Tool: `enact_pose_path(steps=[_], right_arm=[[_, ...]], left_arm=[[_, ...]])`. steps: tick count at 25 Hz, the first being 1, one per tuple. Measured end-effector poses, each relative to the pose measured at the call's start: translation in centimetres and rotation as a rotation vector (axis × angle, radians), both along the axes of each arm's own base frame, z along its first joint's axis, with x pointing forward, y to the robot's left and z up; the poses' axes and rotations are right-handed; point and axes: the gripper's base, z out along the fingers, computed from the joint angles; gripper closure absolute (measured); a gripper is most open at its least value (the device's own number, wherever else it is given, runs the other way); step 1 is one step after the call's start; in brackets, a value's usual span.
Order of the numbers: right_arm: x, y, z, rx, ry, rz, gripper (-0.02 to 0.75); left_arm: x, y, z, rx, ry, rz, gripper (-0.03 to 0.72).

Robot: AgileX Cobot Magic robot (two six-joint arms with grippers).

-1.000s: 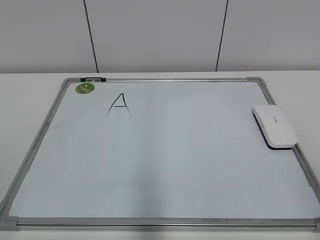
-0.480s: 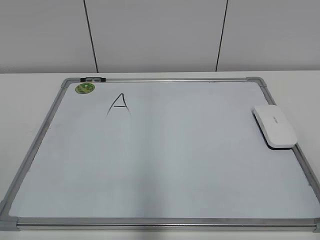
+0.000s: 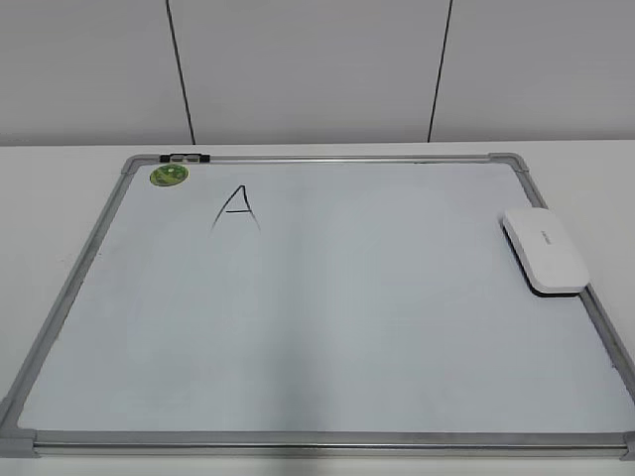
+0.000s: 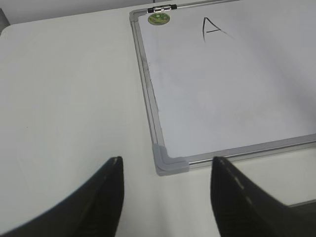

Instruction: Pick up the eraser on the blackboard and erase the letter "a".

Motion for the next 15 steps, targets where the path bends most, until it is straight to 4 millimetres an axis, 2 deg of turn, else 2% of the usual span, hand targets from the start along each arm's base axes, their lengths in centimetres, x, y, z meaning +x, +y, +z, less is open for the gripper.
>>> enact_pose_path(steps=[15], right_arm=[[-0.21, 0.00, -0.03, 0.000, -0.012, 0.000, 0.151]], left_arm=[[-0.01, 0.00, -0.02, 0.000, 0.002, 0.000, 0.312]])
